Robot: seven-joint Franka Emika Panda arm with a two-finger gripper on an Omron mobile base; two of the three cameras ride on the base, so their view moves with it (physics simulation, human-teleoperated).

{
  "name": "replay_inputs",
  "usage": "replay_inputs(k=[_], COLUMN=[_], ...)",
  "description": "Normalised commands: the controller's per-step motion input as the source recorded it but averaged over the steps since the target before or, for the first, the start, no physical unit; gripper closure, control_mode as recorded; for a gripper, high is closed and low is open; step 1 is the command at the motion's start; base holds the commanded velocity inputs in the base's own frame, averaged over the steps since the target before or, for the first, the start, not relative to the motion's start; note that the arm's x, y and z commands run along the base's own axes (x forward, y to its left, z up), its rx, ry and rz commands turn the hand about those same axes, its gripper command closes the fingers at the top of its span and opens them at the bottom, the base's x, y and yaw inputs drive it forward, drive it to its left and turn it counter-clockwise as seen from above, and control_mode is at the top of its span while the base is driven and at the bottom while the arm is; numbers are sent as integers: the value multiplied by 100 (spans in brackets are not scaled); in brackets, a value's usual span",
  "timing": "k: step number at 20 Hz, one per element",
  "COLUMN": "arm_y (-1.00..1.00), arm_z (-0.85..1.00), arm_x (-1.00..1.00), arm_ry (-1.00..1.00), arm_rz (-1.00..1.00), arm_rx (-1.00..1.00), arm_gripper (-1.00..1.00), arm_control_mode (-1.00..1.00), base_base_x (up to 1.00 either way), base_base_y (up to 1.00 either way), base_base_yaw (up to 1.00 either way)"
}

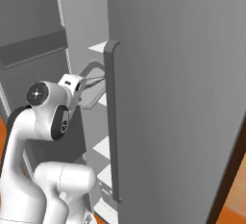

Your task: Take the meat container that has the fish and place it on the second highest rack of the freezer. Then take the vegetable container that has the garlic and onion and place it on the highest rack of the freezer.

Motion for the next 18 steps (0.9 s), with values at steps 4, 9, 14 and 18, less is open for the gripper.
replay_inputs(k=[4,9,14,18], arm_y=[-3,-13,-31,-41], arm_z=[10,0,0,-3], arm_x=[42,4,3,10], arm_ry=[4,21,20,15], arm_rz=[0,0,0,0], arm_rx=[-2,-5,-1,-1], arm_gripper=[100,100,100,100], arm_control_mode=[-100,-100,-100,-100], base_base_x=[0,0,0,0], base_base_y=[0,0,0,0], base_base_yaw=[0,0,0,0])
